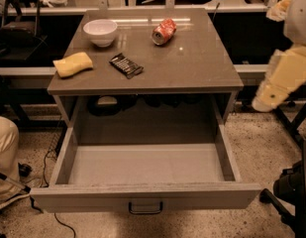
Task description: Place rxbar chocolate into top drawer
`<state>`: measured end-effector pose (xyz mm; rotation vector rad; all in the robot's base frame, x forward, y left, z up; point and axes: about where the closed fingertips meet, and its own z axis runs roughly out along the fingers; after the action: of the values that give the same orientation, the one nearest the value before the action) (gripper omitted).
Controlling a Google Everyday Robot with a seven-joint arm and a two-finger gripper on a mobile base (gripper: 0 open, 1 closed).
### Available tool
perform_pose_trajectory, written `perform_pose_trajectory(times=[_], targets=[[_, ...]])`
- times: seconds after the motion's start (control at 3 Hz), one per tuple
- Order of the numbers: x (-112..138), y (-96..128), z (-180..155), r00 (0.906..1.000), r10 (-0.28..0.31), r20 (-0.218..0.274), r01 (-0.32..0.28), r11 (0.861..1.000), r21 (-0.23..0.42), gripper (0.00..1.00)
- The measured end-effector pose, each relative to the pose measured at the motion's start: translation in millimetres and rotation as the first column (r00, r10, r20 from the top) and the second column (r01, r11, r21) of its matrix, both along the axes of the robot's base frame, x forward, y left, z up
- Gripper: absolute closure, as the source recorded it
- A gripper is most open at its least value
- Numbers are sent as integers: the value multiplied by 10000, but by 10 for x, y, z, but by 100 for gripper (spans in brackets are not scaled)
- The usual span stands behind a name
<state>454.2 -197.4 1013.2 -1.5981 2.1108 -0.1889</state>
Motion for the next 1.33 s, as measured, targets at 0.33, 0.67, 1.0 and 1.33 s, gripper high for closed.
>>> perform_pose_trajectory(times=[0.33,0.67,1.0,1.33], targets=[[597,258,27,9977,-522,439,450,9872,1532,0],[1223,624,19,9927,-1172,291,1049,9566,2720,0],[1806,1195,-262,9839,-1622,-750,1781,9238,3388,0],[1756,1164,-247,9848,-1591,-692,1731,9267,3335,0]])
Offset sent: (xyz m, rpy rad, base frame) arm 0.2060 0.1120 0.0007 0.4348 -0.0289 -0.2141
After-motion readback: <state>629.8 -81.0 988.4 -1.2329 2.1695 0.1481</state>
